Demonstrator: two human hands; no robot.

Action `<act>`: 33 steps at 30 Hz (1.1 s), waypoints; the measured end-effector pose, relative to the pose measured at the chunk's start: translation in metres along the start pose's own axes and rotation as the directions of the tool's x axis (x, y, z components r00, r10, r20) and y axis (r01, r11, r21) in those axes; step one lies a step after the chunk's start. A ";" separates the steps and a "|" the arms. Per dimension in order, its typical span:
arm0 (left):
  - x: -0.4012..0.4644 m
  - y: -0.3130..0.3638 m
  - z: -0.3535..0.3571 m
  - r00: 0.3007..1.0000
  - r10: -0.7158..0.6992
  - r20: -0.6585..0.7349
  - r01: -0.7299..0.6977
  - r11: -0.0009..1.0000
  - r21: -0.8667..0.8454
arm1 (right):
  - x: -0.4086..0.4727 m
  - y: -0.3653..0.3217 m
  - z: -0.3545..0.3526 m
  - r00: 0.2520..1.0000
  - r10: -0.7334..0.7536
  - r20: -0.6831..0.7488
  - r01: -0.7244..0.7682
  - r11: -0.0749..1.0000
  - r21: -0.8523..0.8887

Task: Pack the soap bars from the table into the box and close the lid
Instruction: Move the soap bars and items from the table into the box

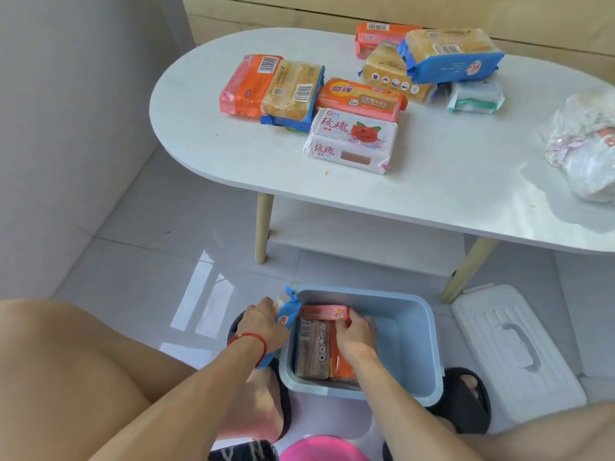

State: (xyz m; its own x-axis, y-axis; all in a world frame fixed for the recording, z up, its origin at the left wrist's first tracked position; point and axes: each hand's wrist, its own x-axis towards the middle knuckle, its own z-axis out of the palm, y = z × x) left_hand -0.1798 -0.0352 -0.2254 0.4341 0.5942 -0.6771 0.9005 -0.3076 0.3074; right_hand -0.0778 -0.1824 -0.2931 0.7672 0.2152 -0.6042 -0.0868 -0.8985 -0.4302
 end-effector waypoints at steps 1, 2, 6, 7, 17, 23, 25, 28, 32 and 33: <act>0.000 0.000 0.000 1.000 0.000 0.001 0.000 1.000 -0.002 | 0.002 0.002 -0.003 1.000 -0.008 0.003 0.008 0.999 -0.036; 0.000 0.000 0.000 1.000 -0.003 0.003 0.003 1.000 -0.008 | 0.001 0.005 -0.004 0.999 -0.028 -0.017 0.027 0.997 -0.071; -0.001 0.000 -0.001 1.000 -0.009 0.016 0.009 1.000 -0.008 | -0.023 0.014 0.017 0.923 -0.362 -0.133 0.312 0.903 -0.294; 0.000 0.001 -0.001 1.000 -0.010 0.010 0.010 1.000 -0.013 | -0.025 0.018 0.022 0.921 -0.383 -0.069 0.339 0.876 -0.343; -0.004 0.006 -0.003 0.996 0.029 -0.080 -0.030 0.999 -0.011 | 0.003 0.023 -0.004 0.929 -0.181 0.322 0.312 0.851 -0.422; -0.024 0.041 0.005 0.941 0.330 -0.070 -0.304 0.919 0.253 | -0.014 0.006 -0.045 0.993 -0.104 0.063 0.085 0.962 0.258; -0.027 0.050 0.015 0.919 0.393 -0.007 -0.376 0.885 0.274 | -0.020 0.005 -0.060 0.983 0.025 0.180 -0.132 0.779 0.613; -0.028 0.063 0.032 0.887 0.451 0.100 -0.462 0.863 0.206 | -0.031 0.018 -0.076 0.915 0.027 0.403 -0.346 0.567 0.747; -0.032 0.069 0.046 0.842 0.508 0.180 -0.525 0.849 0.057 | -0.036 0.039 -0.062 0.925 0.115 0.363 -0.377 0.413 0.829; -0.031 0.068 0.046 0.844 0.507 0.174 -0.516 0.856 0.010 | -0.033 0.043 -0.058 0.927 0.151 0.344 -0.375 0.372 0.849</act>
State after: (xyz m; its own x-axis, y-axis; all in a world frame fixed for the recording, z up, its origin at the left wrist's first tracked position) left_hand -0.1335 -0.1090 -0.2146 0.8186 0.2162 -0.5322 0.5467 -0.5776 0.6062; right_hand -0.0702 -0.2505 -0.2527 0.4796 0.1952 -0.8555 -0.8598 -0.0903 -0.5026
